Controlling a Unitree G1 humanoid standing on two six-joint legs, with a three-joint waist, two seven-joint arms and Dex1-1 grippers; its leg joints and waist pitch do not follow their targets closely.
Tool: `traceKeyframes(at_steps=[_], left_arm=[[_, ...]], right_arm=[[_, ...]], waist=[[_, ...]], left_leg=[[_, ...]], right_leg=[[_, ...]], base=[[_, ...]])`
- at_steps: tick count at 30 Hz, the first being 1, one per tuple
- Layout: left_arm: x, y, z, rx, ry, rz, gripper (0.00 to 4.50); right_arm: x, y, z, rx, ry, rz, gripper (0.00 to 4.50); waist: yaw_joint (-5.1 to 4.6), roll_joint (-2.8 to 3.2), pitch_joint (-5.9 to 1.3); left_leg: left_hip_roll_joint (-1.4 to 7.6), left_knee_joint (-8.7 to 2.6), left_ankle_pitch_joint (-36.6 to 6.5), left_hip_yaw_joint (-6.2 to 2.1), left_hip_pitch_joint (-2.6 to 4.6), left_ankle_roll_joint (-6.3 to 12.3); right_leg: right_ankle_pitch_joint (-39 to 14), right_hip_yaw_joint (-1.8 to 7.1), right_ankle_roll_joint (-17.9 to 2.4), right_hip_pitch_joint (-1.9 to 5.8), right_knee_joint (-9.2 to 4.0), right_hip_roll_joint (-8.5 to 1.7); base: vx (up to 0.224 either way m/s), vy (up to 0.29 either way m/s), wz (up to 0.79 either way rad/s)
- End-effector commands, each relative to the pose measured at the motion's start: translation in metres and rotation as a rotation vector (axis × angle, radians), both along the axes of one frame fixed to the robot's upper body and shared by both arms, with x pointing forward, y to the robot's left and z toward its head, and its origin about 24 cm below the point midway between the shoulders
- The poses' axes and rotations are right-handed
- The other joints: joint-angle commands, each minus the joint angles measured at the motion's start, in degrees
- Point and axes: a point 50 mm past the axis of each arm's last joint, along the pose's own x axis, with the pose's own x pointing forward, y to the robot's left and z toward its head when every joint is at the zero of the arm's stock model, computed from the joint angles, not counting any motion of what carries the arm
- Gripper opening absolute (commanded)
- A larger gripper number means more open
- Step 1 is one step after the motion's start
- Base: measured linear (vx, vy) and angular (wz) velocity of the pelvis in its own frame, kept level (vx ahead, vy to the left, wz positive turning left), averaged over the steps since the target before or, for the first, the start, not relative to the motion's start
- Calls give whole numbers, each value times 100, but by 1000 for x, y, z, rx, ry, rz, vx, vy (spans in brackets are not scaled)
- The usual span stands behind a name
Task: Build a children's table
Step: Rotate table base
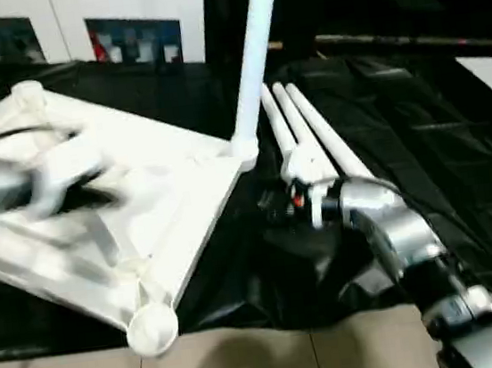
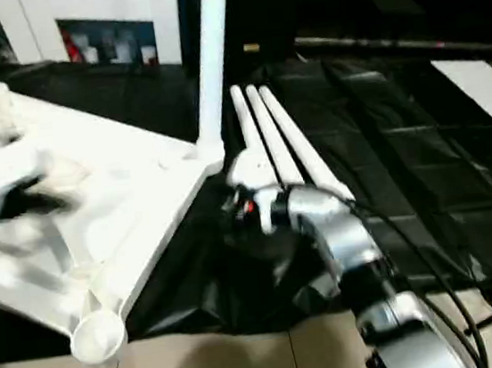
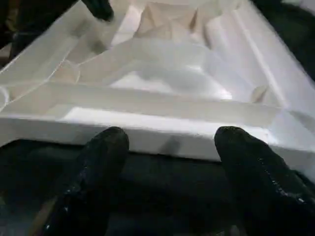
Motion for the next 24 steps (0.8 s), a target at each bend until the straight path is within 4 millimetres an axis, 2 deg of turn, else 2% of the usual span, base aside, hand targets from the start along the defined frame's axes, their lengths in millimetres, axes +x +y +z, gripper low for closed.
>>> traceKeyframes(at_steps=[1, 3, 4, 6, 7, 11, 14, 17, 24], left_arm=[[-13, -8, 0, 23, 64, -108, 8], [-20, -7, 0, 44, 92, -135, 8], [-22, -7, 0, 50, 98, -140, 8], [-37, -4, -3, 113, 159, -185, 8], [-39, -4, -3, 122, 172, -192, 8], [-47, 0, -7, 173, 206, -199, 8], [-50, 2, -9, 201, 218, -198, 8], [-52, 3, -10, 214, 228, -193, 8], [-47, -6, -32, 209, 219, -158, 8]], right_arm=[[-2, -7, 3, -25, 1, 6, 321], [-4, -9, 3, -34, 7, 15, 321], [-4, -9, 3, -35, 9, 18, 321], [-11, -11, 3, -52, 32, 58, 321], [-12, -11, 3, -56, 37, 71, 321], [-19, -11, 1, -87, 63, 129, 321], [-21, -12, 1, -94, 70, 137, 321], [-21, -13, 1, -101, 72, 132, 321], [-22, -9, 3, -96, 71, 126, 321]], waist=[[25, 275, -339], [67, 285, -337], [103, 273, -344], [129, 268, -349], [139, 278, -327], [169, 275, -309], [158, 265, -322], [144, 257, -336], [132, 260, -359]], left_leg=[[29, -379, -1777, 20, 171, -339], [29, -372, -1834, 37, 193, -344], [30, -375, -1723, 30, 156, -339], [38, -374, -1707, 18, 153, -333], [28, -379, -1790, 33, 155, -295], [36, -378, -1982, 31, 179, -332], [28, -382, -1946, 14, 164, -376], [23, -369, -1830, 18, 168, -379], [12, -350, -1690, 23, 168, -411]], right_leg=[[-684, 296, -1074, 203, -437, -403], [-761, 299, -1088, 182, -446, -405], [-671, 298, -1078, 222, -426, -408], [-599, 292, -1065, 227, -404, -407], [-676, 291, -1020, 204, -423, -379], [-1139, 303, -961, 173, -461, -410], [-1204, 304, -910, 190, -463, -415], [-951, 300, -962, 190, -436, -401], [-691, 295, -996, 208, -403, -395]], base=[[0, 0, 0], [0, 0, 0], [0, 0, 0], [0, 0, 0], [0, 0, 0], [0, 0, 0], [0, 0, 0], [0, 0, 0], [0, 0, 0]])
